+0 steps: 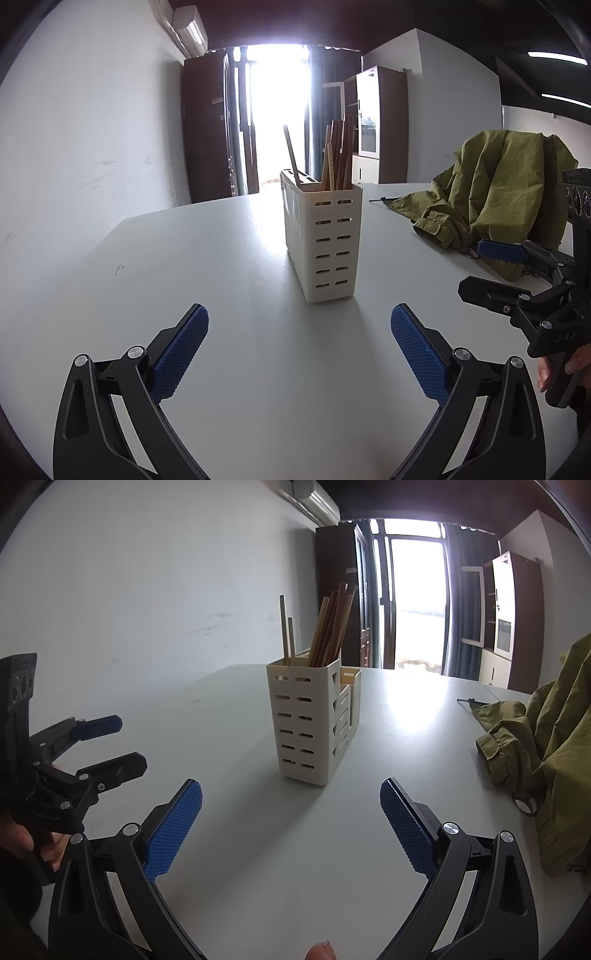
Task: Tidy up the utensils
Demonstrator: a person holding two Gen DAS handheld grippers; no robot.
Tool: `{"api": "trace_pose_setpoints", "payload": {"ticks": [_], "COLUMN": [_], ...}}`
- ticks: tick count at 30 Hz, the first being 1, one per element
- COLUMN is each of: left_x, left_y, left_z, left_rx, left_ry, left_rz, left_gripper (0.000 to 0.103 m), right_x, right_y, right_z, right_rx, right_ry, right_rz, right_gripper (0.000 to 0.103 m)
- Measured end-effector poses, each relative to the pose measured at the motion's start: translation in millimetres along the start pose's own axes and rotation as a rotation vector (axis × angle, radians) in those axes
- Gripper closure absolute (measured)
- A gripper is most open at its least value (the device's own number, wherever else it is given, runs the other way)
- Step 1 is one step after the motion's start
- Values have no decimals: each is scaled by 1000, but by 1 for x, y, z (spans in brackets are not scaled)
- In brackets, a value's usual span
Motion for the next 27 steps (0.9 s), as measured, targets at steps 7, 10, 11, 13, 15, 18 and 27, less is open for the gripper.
{"api": "trace_pose_setpoints", "payload": {"ticks": [7, 10, 11, 13, 15, 18, 27], "left_x": [0, -1, -1, -1, -1, -3, -1], "left_y": [2, 4, 4, 4, 5, 5, 5], "left_z": [0, 0, 0, 0, -1, -2, -1], "left_rx": [1, 2, 4, 0, 0, 1, -6], "left_ry": [0, 3, 3, 3, 5, 9, 1], "left_rz": [8, 13, 12, 12, 10, 9, 24], "left_gripper": [6, 6, 6, 6, 6, 6, 6], "right_x": [2, 1, 1, 1, 1, 2, 4], "right_y": [-4, -6, -6, -6, -6, -7, -10], "right_z": [2, 2, 2, 2, 2, 2, 4], "right_rx": [-10, -15, -17, -18, -17, -16, -19], "right_ry": [-11, -11, -11, -11, -12, -13, -22], "right_rz": [-12, -15, -15, -16, -16, -17, -38], "right_gripper": [5, 5, 5, 5, 5, 5, 5]}}
Point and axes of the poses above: each gripper's, at about its wrist camera, not at the fingertips, and x roughly the way its jaws point, y to its right, z to its underside, the point moved 2 cm from there along x, roughly the way its jaws point, and after that the axes turned 13 degrees about y, right-handed, at the moved point
